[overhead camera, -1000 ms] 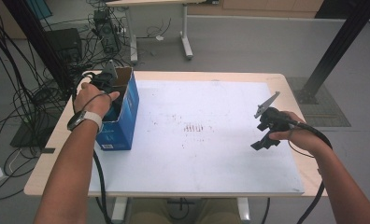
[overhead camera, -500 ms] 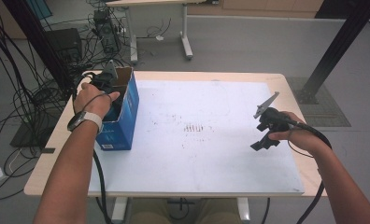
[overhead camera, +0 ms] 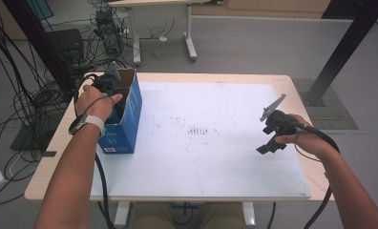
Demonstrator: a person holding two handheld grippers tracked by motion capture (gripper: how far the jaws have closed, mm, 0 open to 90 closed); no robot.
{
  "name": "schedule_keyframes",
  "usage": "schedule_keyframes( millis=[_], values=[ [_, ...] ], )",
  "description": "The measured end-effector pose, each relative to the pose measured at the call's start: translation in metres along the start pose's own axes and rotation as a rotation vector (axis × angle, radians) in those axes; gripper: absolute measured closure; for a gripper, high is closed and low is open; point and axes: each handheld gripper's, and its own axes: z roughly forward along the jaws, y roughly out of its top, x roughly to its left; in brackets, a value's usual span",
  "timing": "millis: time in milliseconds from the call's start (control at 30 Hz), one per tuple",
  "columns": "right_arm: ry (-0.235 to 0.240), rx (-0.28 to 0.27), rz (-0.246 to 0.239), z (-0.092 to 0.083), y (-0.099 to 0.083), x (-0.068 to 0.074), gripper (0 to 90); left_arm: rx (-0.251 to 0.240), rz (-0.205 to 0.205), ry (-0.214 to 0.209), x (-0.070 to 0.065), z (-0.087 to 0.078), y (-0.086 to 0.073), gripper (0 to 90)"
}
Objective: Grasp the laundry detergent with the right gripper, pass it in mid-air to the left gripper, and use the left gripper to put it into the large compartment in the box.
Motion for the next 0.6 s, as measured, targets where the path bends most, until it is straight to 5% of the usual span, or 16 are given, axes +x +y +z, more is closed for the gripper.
schedule_keyframes(
  millis=[467,600],
  values=[
    [0.004,0.001,-0.002,0.0016,0.0003,0.0006,10.6,-0.010,0.004,0.004,-0.0011,0.0004,-0.0009,39.9],
    [0.003,0.001,-0.002,0.0012,0.0011,0.0009,10.6,-0.020,0.008,-0.001,-0.0015,-0.0008,-0.0008,32.5]
  ],
)
